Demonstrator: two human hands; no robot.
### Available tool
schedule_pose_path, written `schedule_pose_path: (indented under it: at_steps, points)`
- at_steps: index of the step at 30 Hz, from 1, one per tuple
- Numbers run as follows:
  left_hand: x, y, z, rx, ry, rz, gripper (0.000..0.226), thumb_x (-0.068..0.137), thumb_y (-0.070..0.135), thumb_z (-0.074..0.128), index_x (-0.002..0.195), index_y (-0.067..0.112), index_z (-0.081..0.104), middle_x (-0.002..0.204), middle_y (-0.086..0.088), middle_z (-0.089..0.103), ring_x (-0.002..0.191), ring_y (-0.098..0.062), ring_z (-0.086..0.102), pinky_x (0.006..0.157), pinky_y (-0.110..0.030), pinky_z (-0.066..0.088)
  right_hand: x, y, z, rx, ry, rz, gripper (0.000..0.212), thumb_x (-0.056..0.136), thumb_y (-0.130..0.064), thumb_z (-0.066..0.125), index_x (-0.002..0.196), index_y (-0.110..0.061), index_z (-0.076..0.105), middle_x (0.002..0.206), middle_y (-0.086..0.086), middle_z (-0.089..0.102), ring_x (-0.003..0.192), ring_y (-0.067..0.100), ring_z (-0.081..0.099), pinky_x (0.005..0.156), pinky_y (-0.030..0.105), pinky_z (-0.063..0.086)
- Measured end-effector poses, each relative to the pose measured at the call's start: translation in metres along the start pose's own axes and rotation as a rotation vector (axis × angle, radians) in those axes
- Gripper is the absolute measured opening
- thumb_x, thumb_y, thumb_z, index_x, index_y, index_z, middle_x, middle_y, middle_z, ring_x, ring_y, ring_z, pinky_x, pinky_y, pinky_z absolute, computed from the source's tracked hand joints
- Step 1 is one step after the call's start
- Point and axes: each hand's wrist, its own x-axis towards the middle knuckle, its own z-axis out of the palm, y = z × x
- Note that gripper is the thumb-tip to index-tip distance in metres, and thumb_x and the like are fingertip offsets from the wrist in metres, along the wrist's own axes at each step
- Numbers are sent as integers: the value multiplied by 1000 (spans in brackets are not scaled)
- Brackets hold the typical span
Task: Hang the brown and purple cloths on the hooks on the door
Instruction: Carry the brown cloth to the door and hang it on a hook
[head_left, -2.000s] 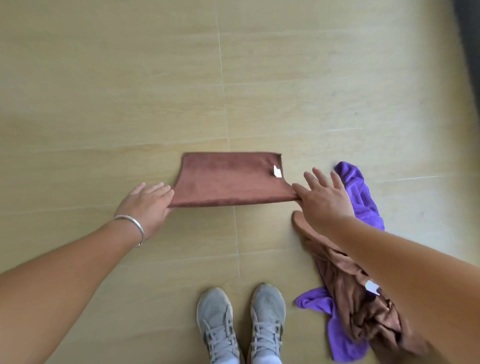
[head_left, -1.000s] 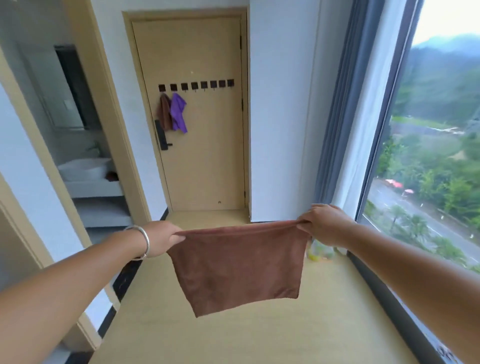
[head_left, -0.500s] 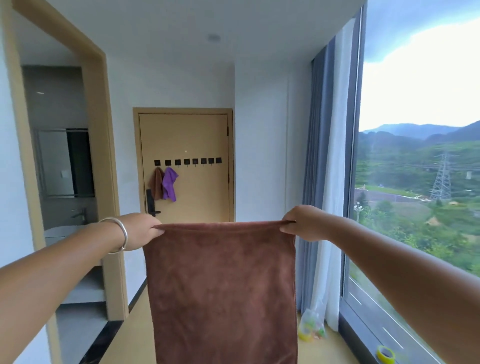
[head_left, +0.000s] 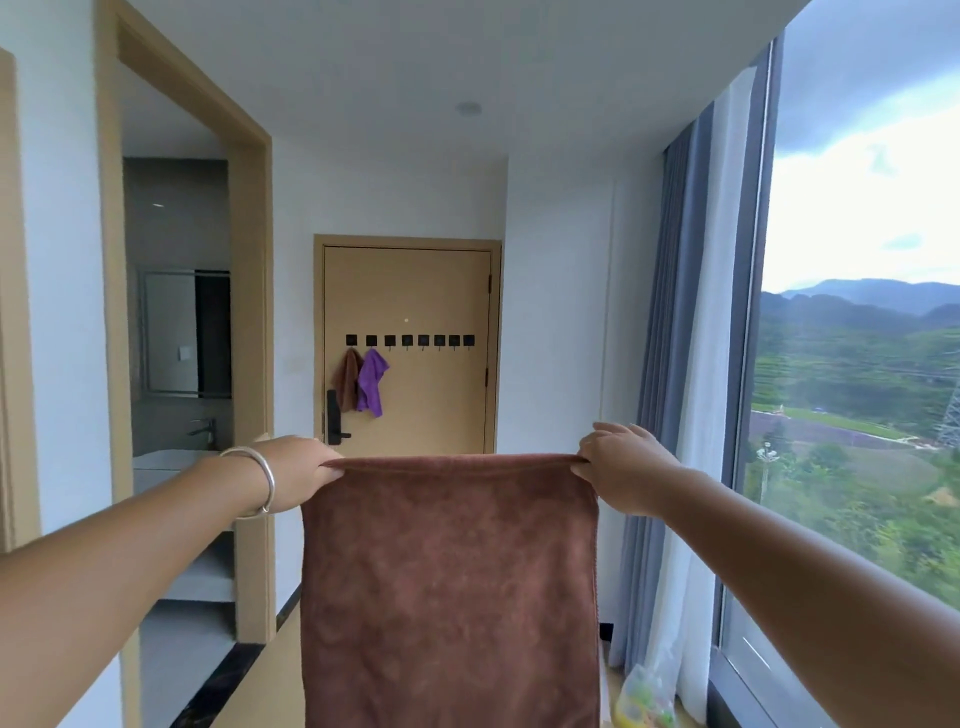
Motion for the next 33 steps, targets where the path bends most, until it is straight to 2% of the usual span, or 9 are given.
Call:
schedule_pose_path:
  at_steps: [2, 5, 9, 12, 16, 20, 25, 30, 33]
  points:
    - [3, 2, 5, 58, 10, -56, 39, 101, 43, 25, 79, 35, 56, 91, 14, 58, 91, -9, 53, 90, -38, 36, 7, -1, 11, -15, 9, -6, 39, 103, -38, 31, 119, -22, 62, 134, -5, 54, 144, 19, 22, 116, 45, 19]
    - [10, 2, 11, 89, -5, -138, 40, 101, 43, 22, 82, 37, 57, 95, 14, 58, 101, -12, 53, 105, -51, 24, 20, -4, 25, 0, 50, 9, 41, 104, -39, 30, 129, -24, 58, 142, -6, 48, 145, 18, 19, 117, 45, 16]
    - [30, -5, 19, 66, 11, -184, 41, 102, 40, 21, 76, 39, 53, 94, 15, 57, 103, -12, 52, 109, -52, 21, 46, -4, 41, -11, 47, 6, 41, 104, -38, 29, 134, -27, 55, 147, -6, 43, 148, 19, 13, 119, 49, 7]
    - [51, -16, 28, 58, -9, -176, 41, 102, 37, 21, 80, 39, 55, 94, 14, 57, 103, -12, 53, 109, -51, 22, 76, -3, 53, -14, 62, -3, 41, 104, -37, 29, 134, -28, 55, 147, -6, 43, 148, 19, 12, 119, 49, 7]
    - [89, -43, 47, 51, -1, -147, 42, 103, 36, 21, 74, 45, 50, 97, 16, 55, 109, -11, 51, 113, -49, 18, 127, -5, 75, -24, 54, -17, 38, 103, -33, 31, 133, -31, 55, 147, -7, 42, 148, 20, 11, 118, 53, 4]
    - [138, -79, 61, 9, 3, -120, 42, 102, 36, 24, 69, 46, 48, 88, 17, 54, 93, -9, 52, 101, -44, 32, 184, -13, 95, -36, 37, -8, 37, 103, -33, 34, 133, -31, 56, 147, -5, 42, 148, 21, 11, 118, 56, 3]
    - [200, -126, 87, -33, 16, -93, 41, 102, 42, 22, 89, 42, 61, 94, 17, 62, 96, -8, 54, 97, -40, 33, 257, -23, 111, -24, 31, 14, 37, 103, -37, 34, 132, -32, 56, 147, -6, 43, 148, 21, 12, 118, 56, 2]
    - [250, -163, 112, -126, 49, -102, 44, 101, 46, 22, 66, 45, 49, 83, 18, 60, 83, -6, 56, 85, -32, 45, 322, -28, 124, -40, 49, 48, 40, 103, -40, 29, 131, -32, 56, 144, -8, 45, 147, 20, 13, 117, 55, 5]
    - [276, -184, 130, -197, 36, -136, 44, 101, 47, 24, 66, 42, 50, 80, 16, 62, 78, -7, 58, 74, -26, 47, 357, -29, 136, -63, 37, 38, 39, 103, -38, 30, 132, -33, 55, 144, -8, 46, 147, 20, 15, 117, 56, 7]
